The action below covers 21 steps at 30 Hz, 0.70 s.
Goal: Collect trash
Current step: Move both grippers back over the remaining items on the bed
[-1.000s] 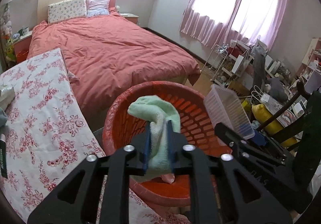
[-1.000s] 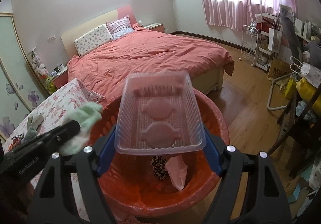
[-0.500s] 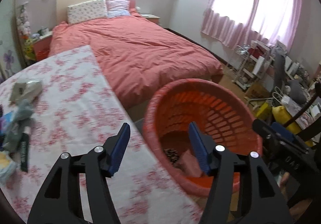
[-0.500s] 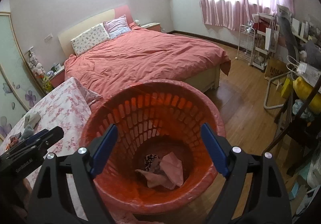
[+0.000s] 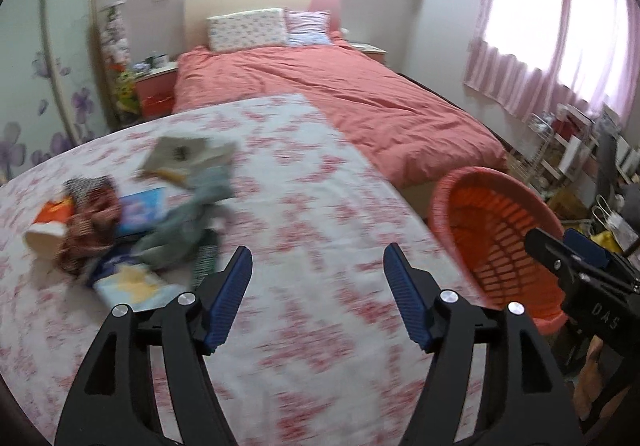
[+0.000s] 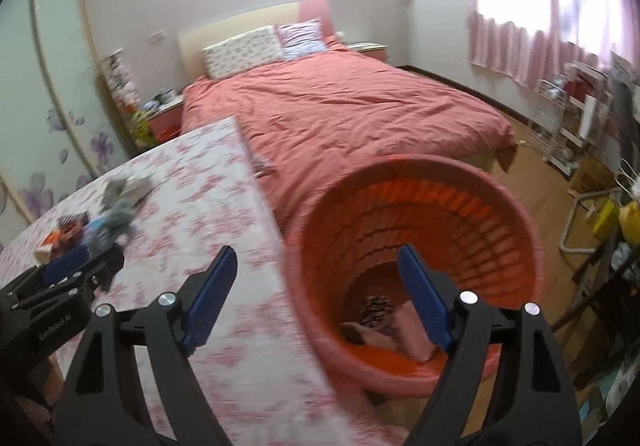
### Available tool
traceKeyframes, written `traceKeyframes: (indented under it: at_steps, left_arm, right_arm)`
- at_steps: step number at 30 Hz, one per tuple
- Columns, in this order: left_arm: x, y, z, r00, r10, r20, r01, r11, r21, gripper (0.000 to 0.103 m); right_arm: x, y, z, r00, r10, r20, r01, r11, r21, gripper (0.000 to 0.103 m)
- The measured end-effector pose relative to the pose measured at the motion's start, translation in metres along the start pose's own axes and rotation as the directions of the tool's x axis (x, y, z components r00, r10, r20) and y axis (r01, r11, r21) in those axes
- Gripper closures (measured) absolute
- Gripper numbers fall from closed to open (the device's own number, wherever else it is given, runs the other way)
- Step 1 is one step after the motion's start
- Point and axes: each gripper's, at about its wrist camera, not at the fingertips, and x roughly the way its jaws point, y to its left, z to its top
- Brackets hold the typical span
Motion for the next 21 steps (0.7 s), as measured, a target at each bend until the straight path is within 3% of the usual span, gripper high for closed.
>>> traceKeyframes:
  at_steps: [11, 21]
  left_arm:
    - [-0.032, 0.106, -0.017, 0.989, 0.149, 0.015, -0.144, 0.978, -0.152, 0.032]
    - [-0.045, 0.174, -0.034, 0.978, 0.210, -0.003, -0.204, 0.943, -0.262, 0.032]
  right_arm:
    - [0.029, 0.120, -0.014, 0.986, 0.140, -0.090, -0.153, 0.977, -0.150, 0.031]
    - [0.075, 0.203, -0.024, 0.962, 0.184, -0.200, -0.224, 0.953, -0.202, 0.058]
